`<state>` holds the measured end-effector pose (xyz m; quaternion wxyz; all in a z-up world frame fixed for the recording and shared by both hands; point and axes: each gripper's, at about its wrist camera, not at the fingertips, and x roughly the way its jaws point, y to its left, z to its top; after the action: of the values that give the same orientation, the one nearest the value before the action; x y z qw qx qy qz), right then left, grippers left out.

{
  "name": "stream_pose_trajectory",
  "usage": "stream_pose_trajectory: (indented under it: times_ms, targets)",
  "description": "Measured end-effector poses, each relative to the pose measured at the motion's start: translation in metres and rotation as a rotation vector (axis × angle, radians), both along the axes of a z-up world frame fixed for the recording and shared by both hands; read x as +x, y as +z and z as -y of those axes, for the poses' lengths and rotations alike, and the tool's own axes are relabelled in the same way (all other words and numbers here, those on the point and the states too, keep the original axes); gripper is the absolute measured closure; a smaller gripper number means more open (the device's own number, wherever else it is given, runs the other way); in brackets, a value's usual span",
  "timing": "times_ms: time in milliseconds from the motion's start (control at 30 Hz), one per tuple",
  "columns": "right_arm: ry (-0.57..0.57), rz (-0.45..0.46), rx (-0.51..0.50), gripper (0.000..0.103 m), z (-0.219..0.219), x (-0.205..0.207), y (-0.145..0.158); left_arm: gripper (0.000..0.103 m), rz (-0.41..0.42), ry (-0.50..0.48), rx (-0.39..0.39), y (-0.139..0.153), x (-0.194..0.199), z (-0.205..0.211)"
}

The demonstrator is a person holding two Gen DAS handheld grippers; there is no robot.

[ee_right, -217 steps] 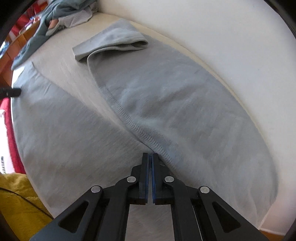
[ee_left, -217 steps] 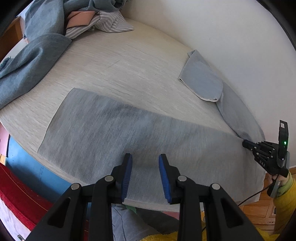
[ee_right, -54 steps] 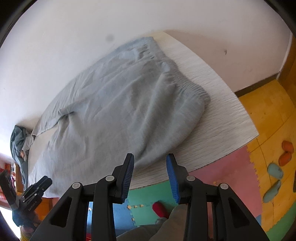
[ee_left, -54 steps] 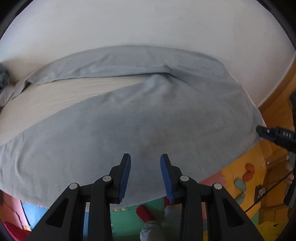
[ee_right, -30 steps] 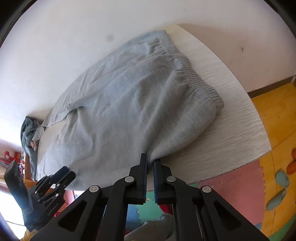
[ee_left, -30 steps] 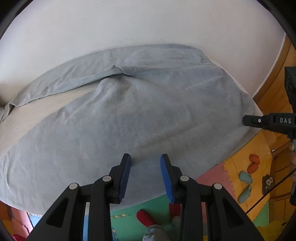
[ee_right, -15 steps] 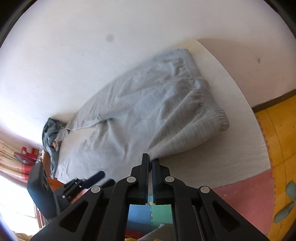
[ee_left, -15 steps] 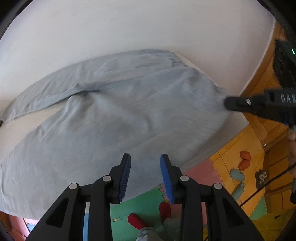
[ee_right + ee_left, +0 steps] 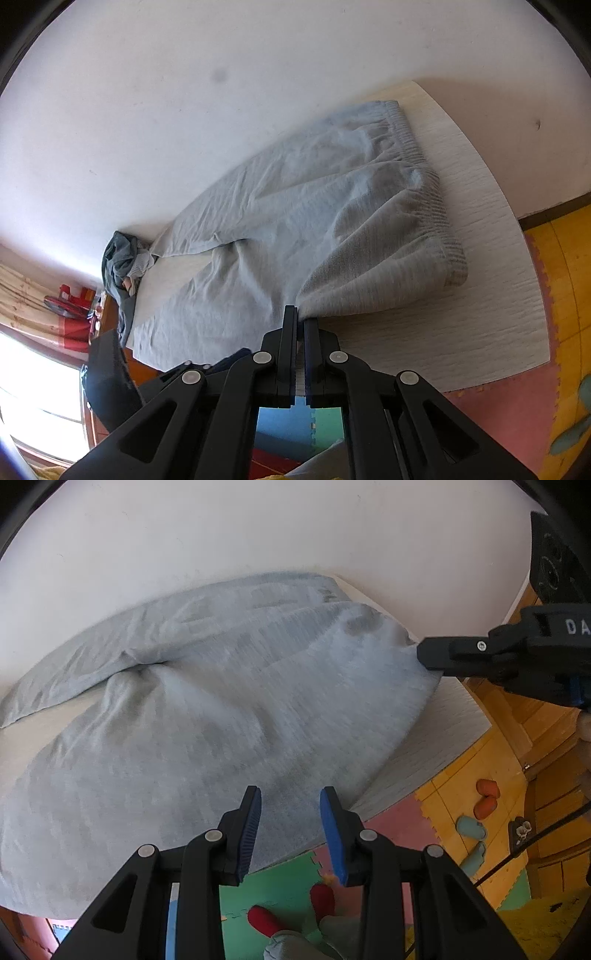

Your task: Fold clothes

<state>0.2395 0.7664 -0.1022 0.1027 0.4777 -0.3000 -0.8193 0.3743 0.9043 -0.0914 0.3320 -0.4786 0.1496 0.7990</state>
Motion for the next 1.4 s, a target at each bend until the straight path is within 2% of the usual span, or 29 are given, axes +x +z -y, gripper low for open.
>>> stream_pose_trajectory:
  times_ms: [200, 300, 400, 433, 500, 533, 600, 633, 667, 700, 733, 1000, 1067, 1100, 1133, 1167, 1233, 1400]
  targets:
    - [0.001, -0.012, -0.005, 0.099, -0.005, -0.006, 0.005, 0.073, -0.001, -0.073, 0.055, 0.011, 0.014, -0.015]
    - [0.015, -0.019, -0.003, 0.099, -0.003, -0.008, 0.008, 0.072, -0.023, -0.117, 0.03, 0.008, 0.02, -0.03]
    - [0.039, -0.026, 0.015, 0.099, 0.0, -0.009, 0.01, 0.07, -0.055, -0.11, -0.018, -0.001, 0.017, -0.042]
    - [0.058, -0.028, 0.037, 0.099, 0.0, -0.008, 0.01, 0.078, -0.051, -0.102, -0.017, -0.001, 0.015, -0.042]
    - [0.12, -0.023, 0.114, 0.097, 0.001, -0.004, 0.01, 0.102, -0.046, -0.08, -0.01, 0.0, 0.008, -0.038]
    - [0.154, -0.022, 0.171, 0.097, 0.003, -0.001, 0.009, 0.1, -0.051, -0.069, -0.001, 0.002, 0.006, -0.035]
    - [0.232, -0.032, 0.324, 0.081, 0.008, 0.008, 0.007, 0.1, -0.056, -0.053, 0.024, 0.009, 0.001, -0.028]
    - [0.271, -0.047, 0.425, 0.076, 0.012, 0.015, 0.005, 0.101, -0.058, -0.049, 0.03, 0.011, 0.0, -0.027]
    - [0.312, -0.075, 0.539, 0.068, 0.017, 0.024, 0.003, 0.101, -0.065, -0.043, 0.034, 0.013, -0.002, -0.027]
    - [0.346, -0.102, 0.619, 0.062, 0.021, 0.031, 0.001, 0.101, -0.072, -0.038, 0.037, 0.016, -0.003, -0.026]
    - [0.372, -0.122, 0.665, 0.061, 0.024, 0.037, -0.002, 0.101, -0.073, -0.039, 0.04, 0.016, -0.004, -0.028]
    - [0.456, -0.225, 0.786, 0.059, 0.063, 0.03, -0.029, 0.101, -0.082, -0.042, 0.055, 0.022, -0.004, -0.029]
    - [0.46, -0.251, 0.807, 0.061, 0.071, 0.022, -0.033, 0.101, -0.08, -0.033, 0.061, 0.023, -0.004, -0.027]
    - [0.454, -0.25, 0.789, 0.086, 0.072, 0.016, -0.031, 0.101, -0.08, -0.025, 0.065, 0.023, -0.005, -0.026]
    - [0.445, -0.246, 0.754, 0.102, 0.069, 0.011, -0.026, 0.101, -0.081, -0.014, 0.065, 0.022, -0.005, -0.024]
    - [0.437, -0.241, 0.719, 0.1, 0.067, 0.005, -0.022, 0.101, -0.083, -0.003, 0.062, 0.02, -0.006, -0.023]
    - [0.387, -0.29, 0.684, 0.1, 0.061, 0.001, -0.002, 0.097, -0.082, 0.047, 0.056, 0.015, -0.01, -0.016]
    - [0.322, -0.354, 0.599, 0.1, 0.051, -0.013, 0.042, 0.096, -0.079, 0.174, 0.055, 0.005, -0.021, 0.011]
